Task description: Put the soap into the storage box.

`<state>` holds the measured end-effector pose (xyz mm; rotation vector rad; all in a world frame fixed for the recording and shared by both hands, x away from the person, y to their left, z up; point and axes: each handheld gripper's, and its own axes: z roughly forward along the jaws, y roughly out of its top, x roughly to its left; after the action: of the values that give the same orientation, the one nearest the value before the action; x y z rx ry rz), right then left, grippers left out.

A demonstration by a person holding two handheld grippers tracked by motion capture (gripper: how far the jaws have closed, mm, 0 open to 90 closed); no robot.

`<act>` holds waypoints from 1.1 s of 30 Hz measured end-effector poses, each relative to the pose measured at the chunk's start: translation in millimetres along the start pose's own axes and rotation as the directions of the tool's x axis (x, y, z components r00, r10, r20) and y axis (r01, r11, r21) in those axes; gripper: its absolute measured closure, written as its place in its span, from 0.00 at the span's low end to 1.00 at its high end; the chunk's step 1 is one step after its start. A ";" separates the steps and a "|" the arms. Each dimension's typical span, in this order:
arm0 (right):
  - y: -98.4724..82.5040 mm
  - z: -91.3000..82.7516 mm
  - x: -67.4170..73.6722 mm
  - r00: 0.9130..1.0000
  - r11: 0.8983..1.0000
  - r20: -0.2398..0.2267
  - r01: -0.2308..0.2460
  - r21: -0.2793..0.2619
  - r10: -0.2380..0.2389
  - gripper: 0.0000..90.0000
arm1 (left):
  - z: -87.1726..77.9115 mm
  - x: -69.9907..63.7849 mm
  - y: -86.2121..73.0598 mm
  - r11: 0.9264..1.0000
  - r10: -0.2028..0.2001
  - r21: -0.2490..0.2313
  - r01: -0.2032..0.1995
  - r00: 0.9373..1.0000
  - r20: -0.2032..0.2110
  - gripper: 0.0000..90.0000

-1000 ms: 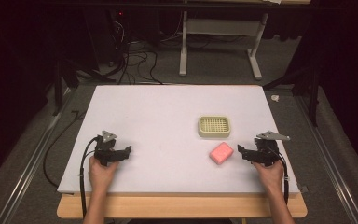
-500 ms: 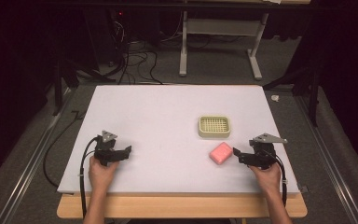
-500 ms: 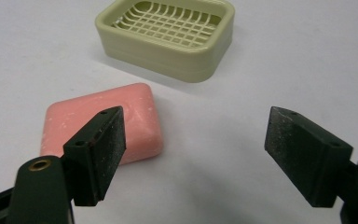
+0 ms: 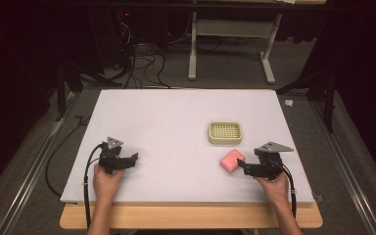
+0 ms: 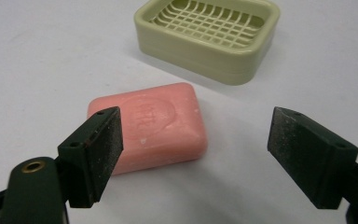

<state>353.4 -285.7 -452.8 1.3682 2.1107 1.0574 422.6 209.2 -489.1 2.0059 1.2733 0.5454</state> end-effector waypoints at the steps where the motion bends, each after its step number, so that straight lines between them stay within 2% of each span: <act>1: -0.1 0.7 0.9 1.000 1.000 -0.004 0.006 0.003 -0.006 0.20 | -0.1 0.0 0.1 1.000 0.000 0.001 0.000 1.000 0.000 0.23; 12: 2.5 8.2 12.5 0.998 0.999 -0.045 0.051 0.014 -0.050 0.17 | -0.1 -0.1 0.0 1.000 0.000 0.001 0.000 1.000 0.000 0.23; 20: 5.9 13.5 18.7 0.996 0.997 -0.065 0.067 0.026 -0.065 0.15 | -0.1 -0.2 0.0 1.000 0.000 0.001 0.000 1.000 0.000 0.23; 33: 12.9 23.5 26.5 0.992 0.993 -0.067 0.113 0.029 -0.111 0.15 | 0.0 0.0 0.0 1.000 0.000 0.000 0.000 1.000 0.000 0.23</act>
<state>365.6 -250.2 -456.0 1.2297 2.2327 1.0397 422.6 209.2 -489.1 2.0057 1.2732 0.5454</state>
